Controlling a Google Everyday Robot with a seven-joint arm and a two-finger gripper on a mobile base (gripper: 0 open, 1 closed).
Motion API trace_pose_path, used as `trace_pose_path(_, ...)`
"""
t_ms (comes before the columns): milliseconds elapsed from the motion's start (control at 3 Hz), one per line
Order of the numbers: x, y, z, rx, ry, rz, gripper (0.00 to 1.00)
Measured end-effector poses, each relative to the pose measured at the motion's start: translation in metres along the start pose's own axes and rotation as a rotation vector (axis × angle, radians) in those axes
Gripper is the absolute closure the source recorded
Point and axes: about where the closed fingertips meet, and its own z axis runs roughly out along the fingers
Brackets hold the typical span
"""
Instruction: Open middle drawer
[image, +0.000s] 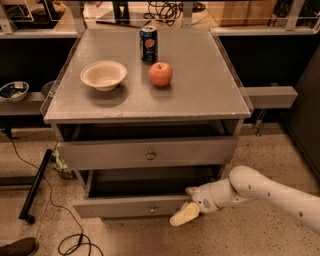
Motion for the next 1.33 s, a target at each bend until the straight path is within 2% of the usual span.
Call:
trace_pose_path(333,-0.0008,0.0035,0.0011,-0.03,-0.009,0.004,0.0)
trace_pose_path(667,-0.0008,0.0035,0.0011,-0.03,-0.009,0.004,0.0)
trace_pose_path(1000,-0.0008,0.0036,0.0012,-0.03,-0.009,0.004,0.19)
trace_pose_path(1333,-0.0008,0.0036,0.0012,-0.03,-0.009,0.004,0.5)
